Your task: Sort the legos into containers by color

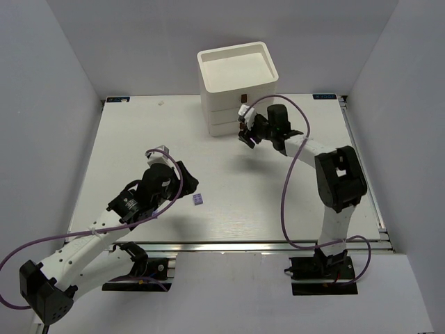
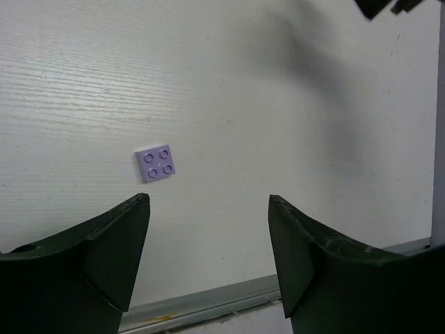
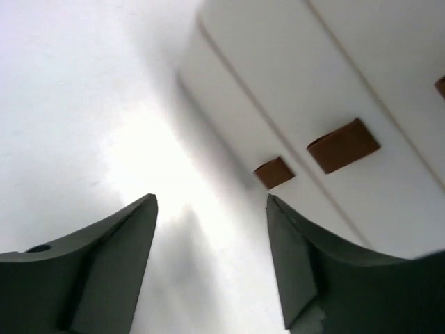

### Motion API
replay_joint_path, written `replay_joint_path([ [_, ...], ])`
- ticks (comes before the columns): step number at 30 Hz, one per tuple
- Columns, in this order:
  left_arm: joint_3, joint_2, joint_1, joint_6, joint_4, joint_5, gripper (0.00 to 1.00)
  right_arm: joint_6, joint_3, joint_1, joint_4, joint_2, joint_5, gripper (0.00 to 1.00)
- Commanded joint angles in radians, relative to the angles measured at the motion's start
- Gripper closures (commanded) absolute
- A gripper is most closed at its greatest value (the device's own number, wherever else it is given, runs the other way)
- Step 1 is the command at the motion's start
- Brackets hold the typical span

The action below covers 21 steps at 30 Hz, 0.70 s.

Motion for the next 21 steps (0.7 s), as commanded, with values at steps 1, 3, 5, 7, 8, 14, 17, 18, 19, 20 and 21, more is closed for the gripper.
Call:
replay_joint_path([
  [1, -0.007, -0.028, -0.005, -0.003, 0.004, -0.012, 0.21, 0.181, -0.099, -0.006, 0.126, -0.136, -0.075, 0.27],
  [3, -0.009, -0.022, -0.005, -0.003, 0.013, -0.006, 0.21, 0.371, -0.102, -0.012, 0.083, -0.140, -0.033, 0.17],
  [5, -0.003, -0.007, -0.005, 0.000, 0.015, 0.002, 0.21, 0.499, -0.110, -0.020, 0.070, -0.137, 0.035, 0.16],
  [7, 0.002, 0.003, -0.005, 0.004, 0.014, 0.002, 0.21, 0.652, -0.134, -0.020, 0.089, -0.133, 0.105, 0.16],
  [8, 0.005, 0.004, -0.005, 0.004, 0.014, 0.002, 0.21, 0.706, -0.144, -0.017, 0.102, -0.129, 0.134, 0.16],
  [14, 0.002, -0.013, -0.005, -0.014, -0.012, -0.009, 0.21, 0.955, -0.112, -0.017, 0.130, -0.046, 0.256, 0.19],
  [17, -0.004, -0.037, -0.005, -0.029, -0.039, -0.023, 0.21, 1.007, -0.072, -0.018, 0.148, -0.003, 0.264, 0.20],
  [18, -0.012, -0.045, -0.005, -0.035, -0.043, -0.026, 0.21, 1.018, -0.066, -0.020, 0.164, 0.006, 0.270, 0.20],
  [19, -0.015, -0.049, -0.005, -0.036, -0.040, -0.026, 0.21, 1.030, -0.065, -0.020, 0.187, 0.014, 0.276, 0.21],
  [20, -0.018, -0.049, -0.005, -0.039, -0.039, -0.026, 0.21, 1.047, -0.053, -0.020, 0.219, 0.035, 0.282, 0.21],
  [21, -0.021, -0.049, -0.005, -0.039, -0.039, -0.023, 0.21, 1.050, -0.046, -0.021, 0.228, 0.047, 0.288, 0.21],
])
